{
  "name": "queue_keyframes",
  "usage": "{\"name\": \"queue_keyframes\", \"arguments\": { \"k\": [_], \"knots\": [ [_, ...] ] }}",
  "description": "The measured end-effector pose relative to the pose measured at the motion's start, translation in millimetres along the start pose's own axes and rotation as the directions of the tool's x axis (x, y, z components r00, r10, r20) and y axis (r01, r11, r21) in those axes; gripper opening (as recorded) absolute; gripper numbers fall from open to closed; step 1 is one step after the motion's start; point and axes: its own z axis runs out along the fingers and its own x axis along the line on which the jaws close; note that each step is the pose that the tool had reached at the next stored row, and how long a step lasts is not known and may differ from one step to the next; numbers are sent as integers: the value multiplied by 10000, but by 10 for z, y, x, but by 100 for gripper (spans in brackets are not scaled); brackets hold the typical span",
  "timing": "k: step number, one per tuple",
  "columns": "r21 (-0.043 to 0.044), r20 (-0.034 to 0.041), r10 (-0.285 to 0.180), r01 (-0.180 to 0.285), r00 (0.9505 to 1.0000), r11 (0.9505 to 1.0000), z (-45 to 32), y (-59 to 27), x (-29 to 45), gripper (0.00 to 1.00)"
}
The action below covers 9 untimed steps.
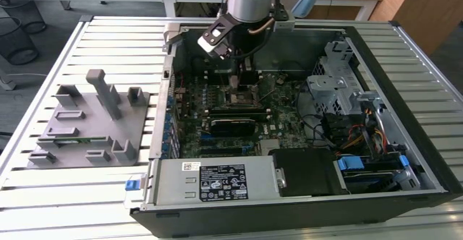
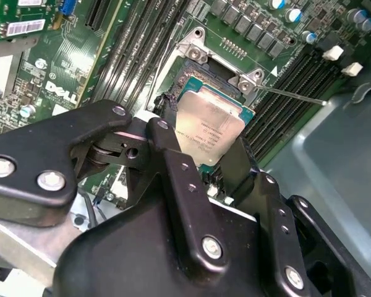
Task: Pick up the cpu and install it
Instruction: 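Place the cpu into insertion slot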
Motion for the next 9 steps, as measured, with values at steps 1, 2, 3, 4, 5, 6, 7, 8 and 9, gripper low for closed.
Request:
{"name": "queue_keyframes", "arguments": {
  "k": [1,2,3,4,5,6,7,8,9],
  "knots": [
    [1,1,0,0,10000,10000,14,6,2,53],
    [1,1,0,0,10000,10000,31,9,3,53],
    [1,1,0,0,10000,10000,49,9,4,53],
    [1,1,1,-1,10000,10000,66,10,4,53],
    [1,1,1,-1,10000,10000,79,10,4,53],
    [-1,0,0,0,10000,10000,89,11,4,53],
    [-2,0,-1,1,10000,10000,98,14,5,53],
    [-2,1,-2,2,10000,10000,110,15,5,53],
    [-2,1,0,0,10000,10000,125,16,6,53]
  ]
}}
